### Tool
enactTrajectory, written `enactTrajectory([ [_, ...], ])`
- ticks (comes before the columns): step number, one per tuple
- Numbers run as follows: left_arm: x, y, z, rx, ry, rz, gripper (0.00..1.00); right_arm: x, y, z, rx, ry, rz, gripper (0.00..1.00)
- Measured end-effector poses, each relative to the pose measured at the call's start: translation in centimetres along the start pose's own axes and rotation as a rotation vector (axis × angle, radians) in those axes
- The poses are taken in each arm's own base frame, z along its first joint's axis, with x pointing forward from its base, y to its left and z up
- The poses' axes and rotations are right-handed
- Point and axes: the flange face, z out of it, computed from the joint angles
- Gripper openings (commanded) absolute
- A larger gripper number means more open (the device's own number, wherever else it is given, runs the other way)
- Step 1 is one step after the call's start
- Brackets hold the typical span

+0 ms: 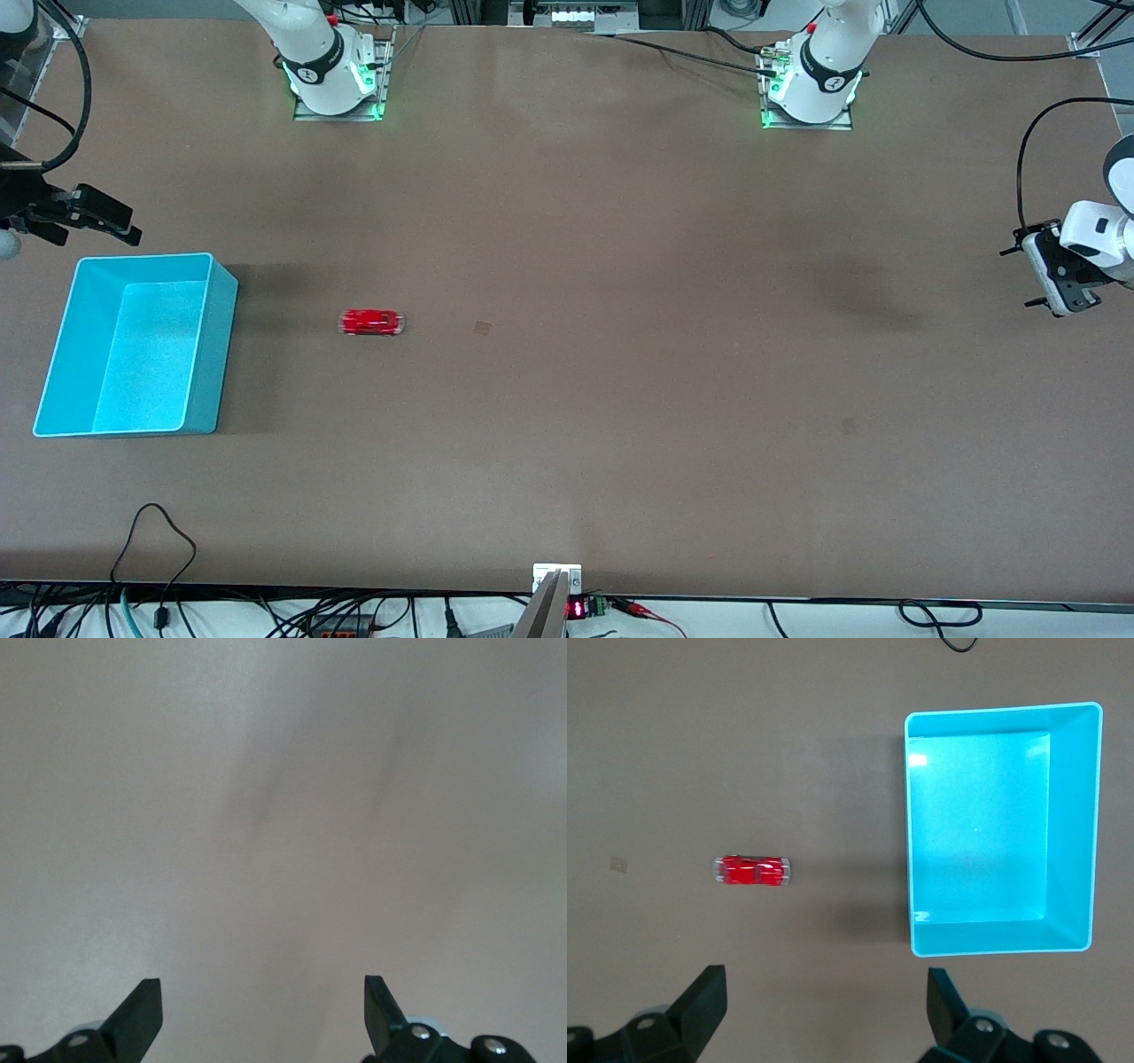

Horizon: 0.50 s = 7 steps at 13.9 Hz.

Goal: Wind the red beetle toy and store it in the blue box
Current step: 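Open the left gripper to release the car and raise it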

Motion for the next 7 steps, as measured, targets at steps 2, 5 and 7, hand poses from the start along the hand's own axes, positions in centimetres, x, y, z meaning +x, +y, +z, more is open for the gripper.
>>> enactTrajectory([
  [2, -0.1, 0.0, -0.9, -0.021, -0.001, -0.031, 1.0, 0.0, 0.0, 0.0, 0.0, 0.0, 0.0, 1.0],
  [5, -0.1, -0.2, -2.4, -0.036, -0.003, -0.069, 1.0, 0.0, 0.0, 0.0, 0.0, 0.0, 0.0, 1.0],
  [7, 0.2, -0.1, -3.3, -0.067, -0.007, -0.114, 1.0, 0.0, 0.0, 0.0, 0.0, 0.0, 0.0, 1.0],
])
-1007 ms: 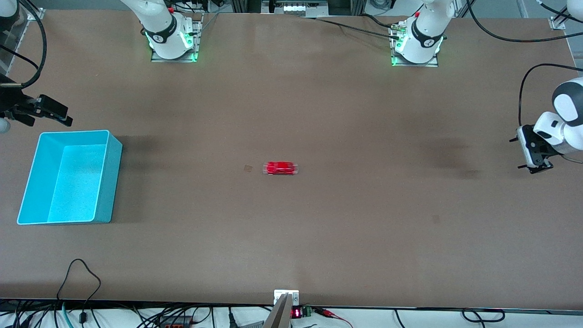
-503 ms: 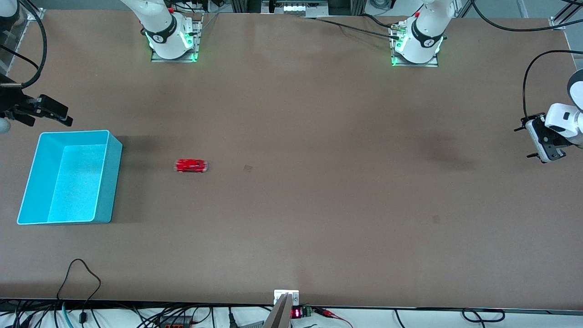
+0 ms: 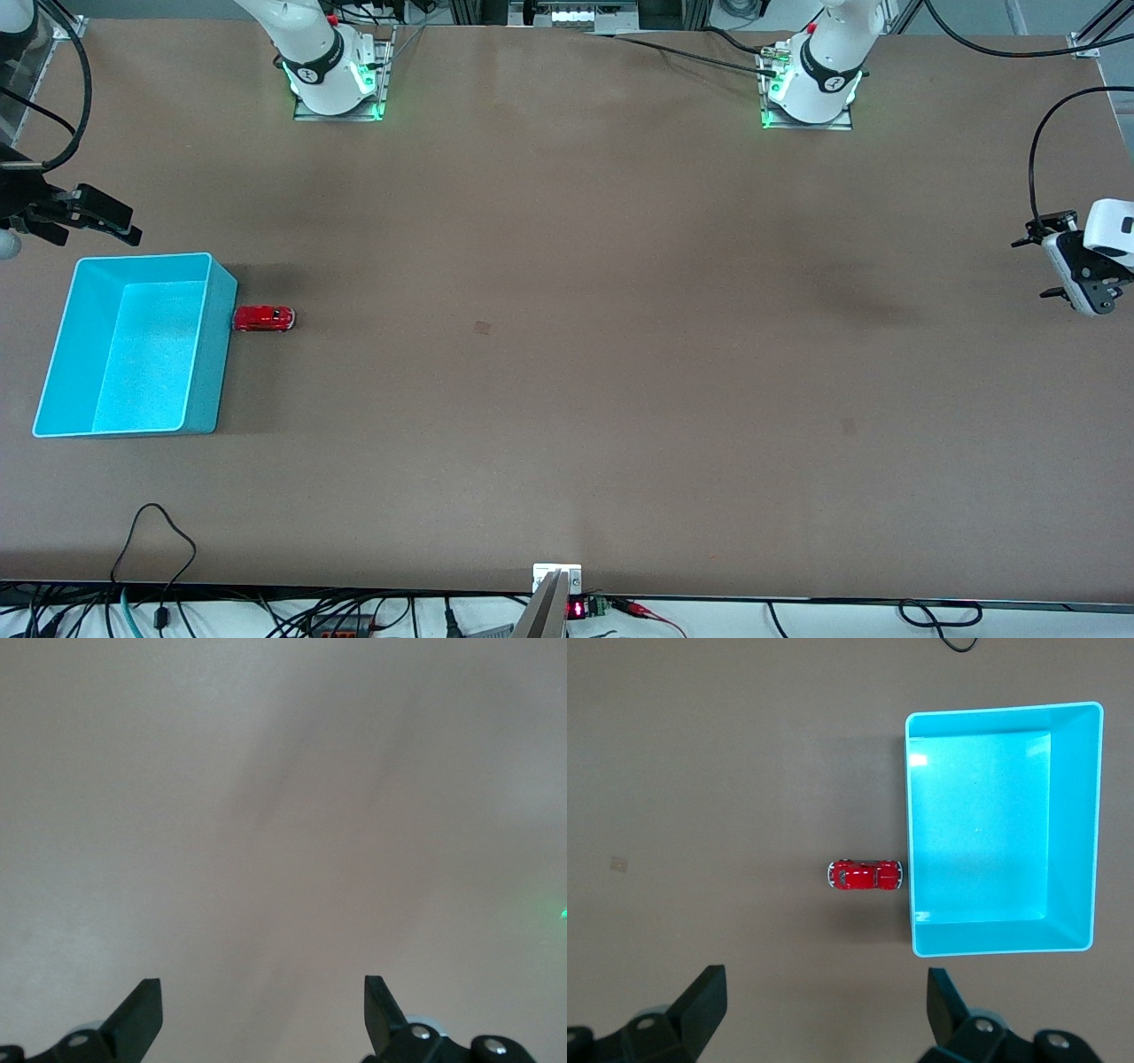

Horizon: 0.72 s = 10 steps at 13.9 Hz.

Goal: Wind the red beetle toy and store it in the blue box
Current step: 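Open the left gripper to release the car and raise it, then reach the right gripper to the car while the left gripper withdraws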

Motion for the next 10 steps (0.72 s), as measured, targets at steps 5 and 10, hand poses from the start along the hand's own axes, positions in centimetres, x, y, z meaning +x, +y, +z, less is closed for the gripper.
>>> enactTrajectory([
  [5, 2.7, 1.8, -4.2, -0.081, -0.027, -0.148, 1.0, 0.3, -0.4, 0.7, 0.0, -0.013, -0.007, 1.0],
  [10, 9.1, 5.6, -9.5, -0.137, -0.093, -0.364, 1.0, 0.6, -1.6, 1.3, 0.001, -0.022, -0.028, 1.0],
])
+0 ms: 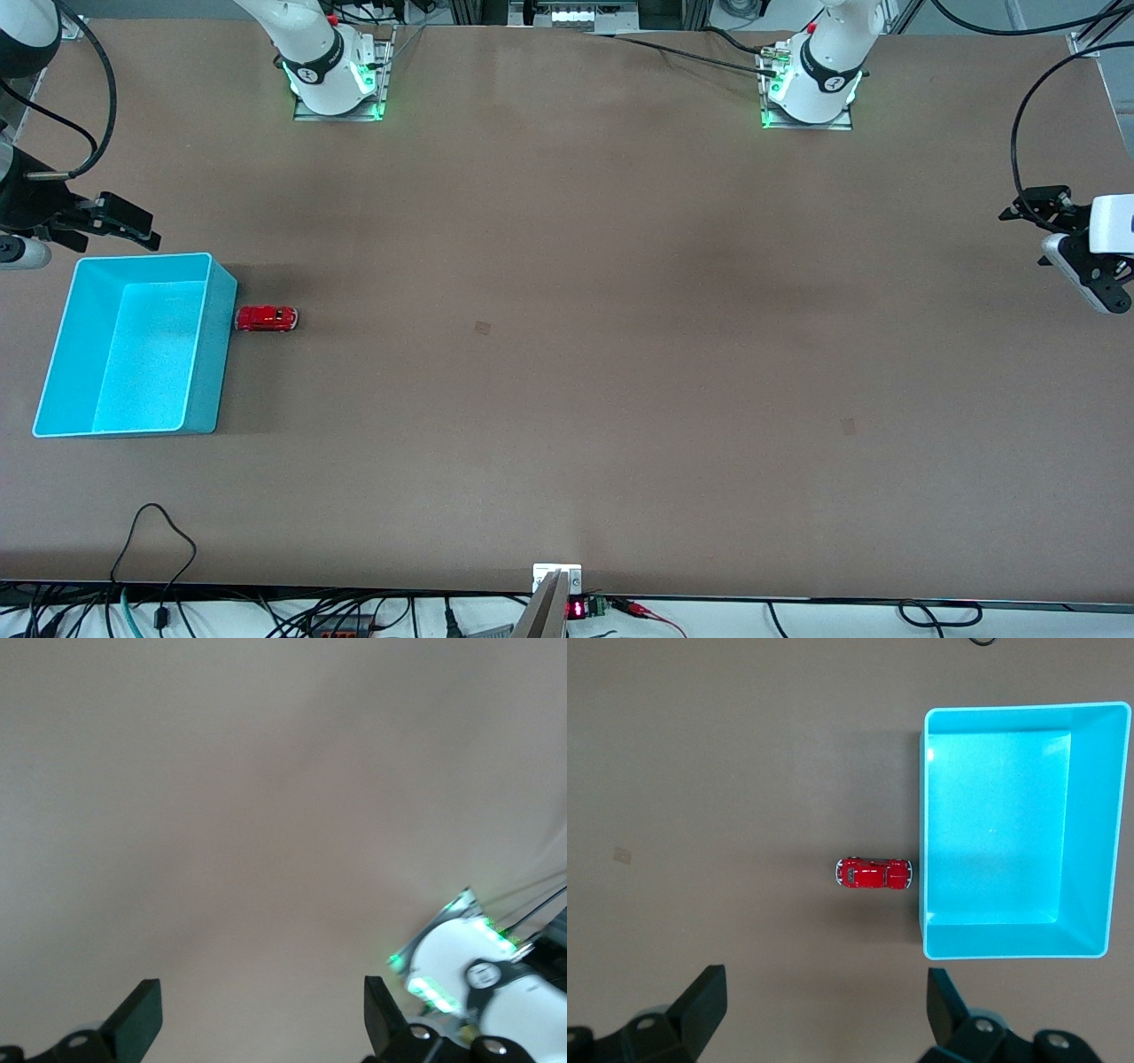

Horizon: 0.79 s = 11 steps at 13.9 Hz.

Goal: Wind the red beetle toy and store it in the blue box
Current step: 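Reach the right gripper to the car while the left gripper withdraws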

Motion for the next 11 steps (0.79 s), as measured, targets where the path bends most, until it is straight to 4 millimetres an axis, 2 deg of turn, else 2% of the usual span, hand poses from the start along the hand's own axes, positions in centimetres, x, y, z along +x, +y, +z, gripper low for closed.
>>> enactTrajectory([
  [4, 4.5, 6.0, -1.7, -0.007, -0.064, -0.218, 1.0, 0.7, -0.1, 1.7, 0.003, -0.027, -0.001, 1.0],
  [5, 5.6, 7.7, -2.1, 0.0, -0.076, -0.286, 1.0, 1.1, -0.6, 2.1, 0.004, -0.027, -0.011, 1.0],
  [8, 8.7, 13.8, -4.5, 0.045, -0.088, -0.475, 1.0, 2.6, -4.2, 3.0, 0.003, -0.027, -0.069, 1.0],
  [10, 10.1, 17.6, -6.7, 0.082, -0.058, -0.555, 1.0, 3.8, -4.8, 4.7, 0.014, -0.02, -0.073, 1.0],
  [11, 10.2, 18.6, -7.8, 0.092, -0.039, -0.571, 1.0, 4.4, -4.7, 5.9, 0.019, -0.024, -0.074, 1.0],
])
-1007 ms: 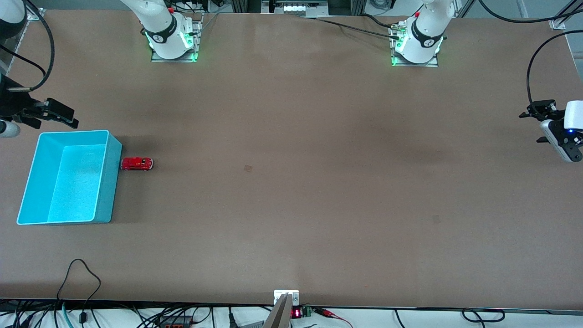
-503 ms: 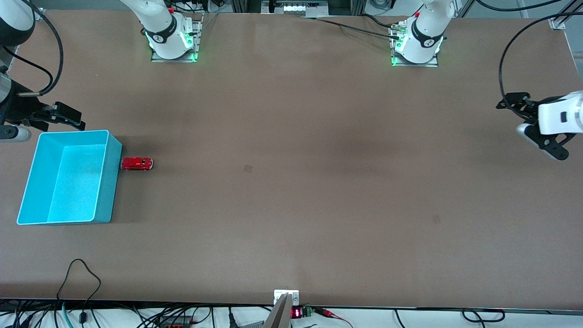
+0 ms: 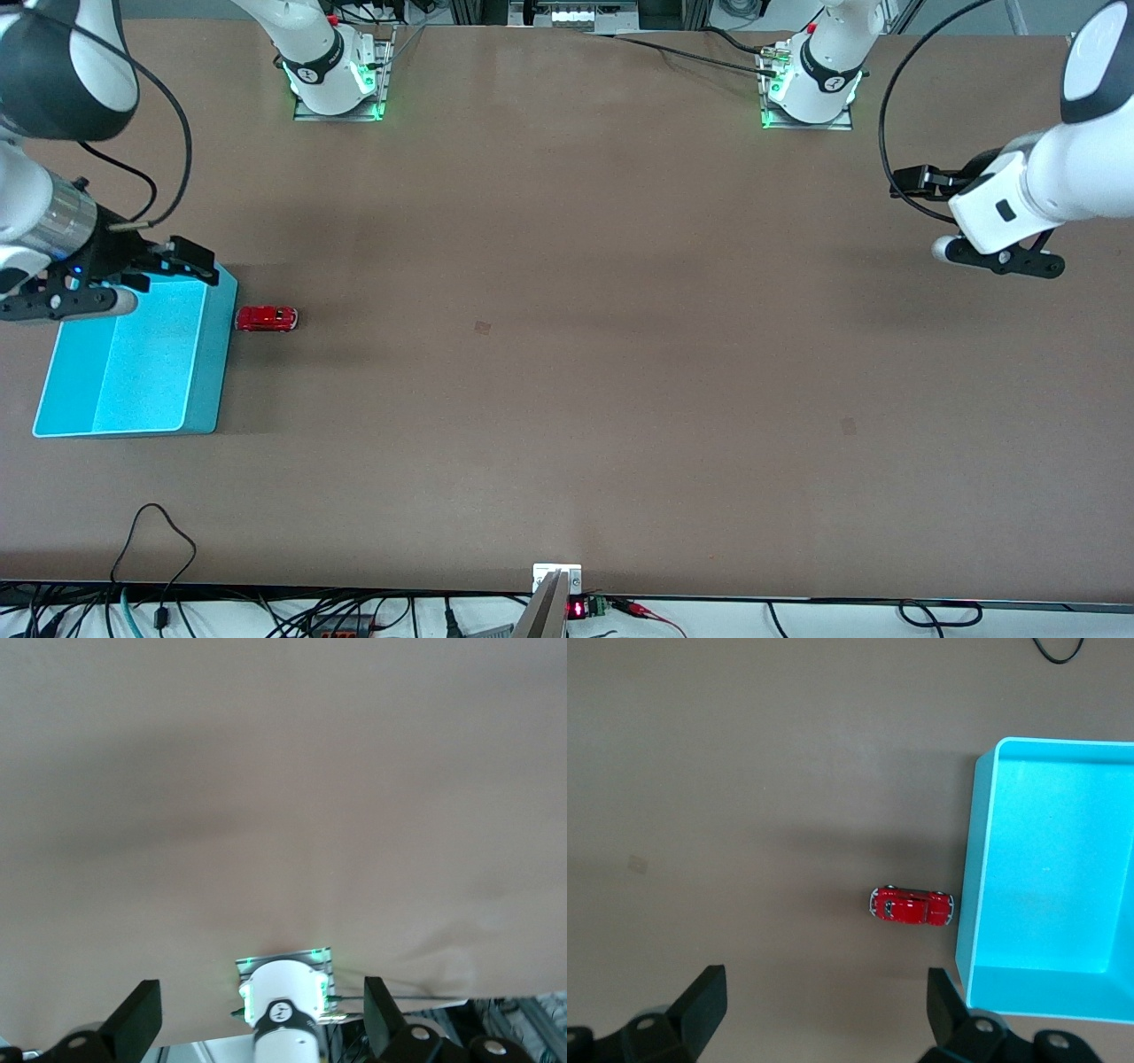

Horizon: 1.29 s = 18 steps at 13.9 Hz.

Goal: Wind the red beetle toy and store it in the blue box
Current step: 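Reach the right gripper to the car while the left gripper withdraws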

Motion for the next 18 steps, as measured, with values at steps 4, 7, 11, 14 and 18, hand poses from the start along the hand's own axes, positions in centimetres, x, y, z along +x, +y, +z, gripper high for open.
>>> enactTrajectory([
  [4, -0.2, -0.4, -1.5, -0.007, 0.04, -0.018, 1.0, 2.7, 1.1, 6.4, -0.001, -0.017, -0.184, 1.0],
  [7, 1.4, -2.1, -2.1, -0.02, 0.142, -0.051, 1.0, 2.8, 3.7, 12.1, -0.005, -0.016, -0.39, 1.0],
  [11, 2.3, -3.6, -2.5, 0.013, 0.205, -0.116, 1.0, 0.3, 6.0, 18.3, 0.013, -0.048, -0.708, 1.0],
  [14, 1.8, -2.5, -2.6, 0.044, 0.372, -0.123, 1.0, -1.3, 5.7, 21.2, 0.045, -0.081, -0.996, 1.0],
  [18, -0.3, -1.9, -2.1, 0.051, 0.413, -0.121, 1.0, -2.4, 5.7, 23.2, 0.067, -0.088, -1.282, 1.0],
])
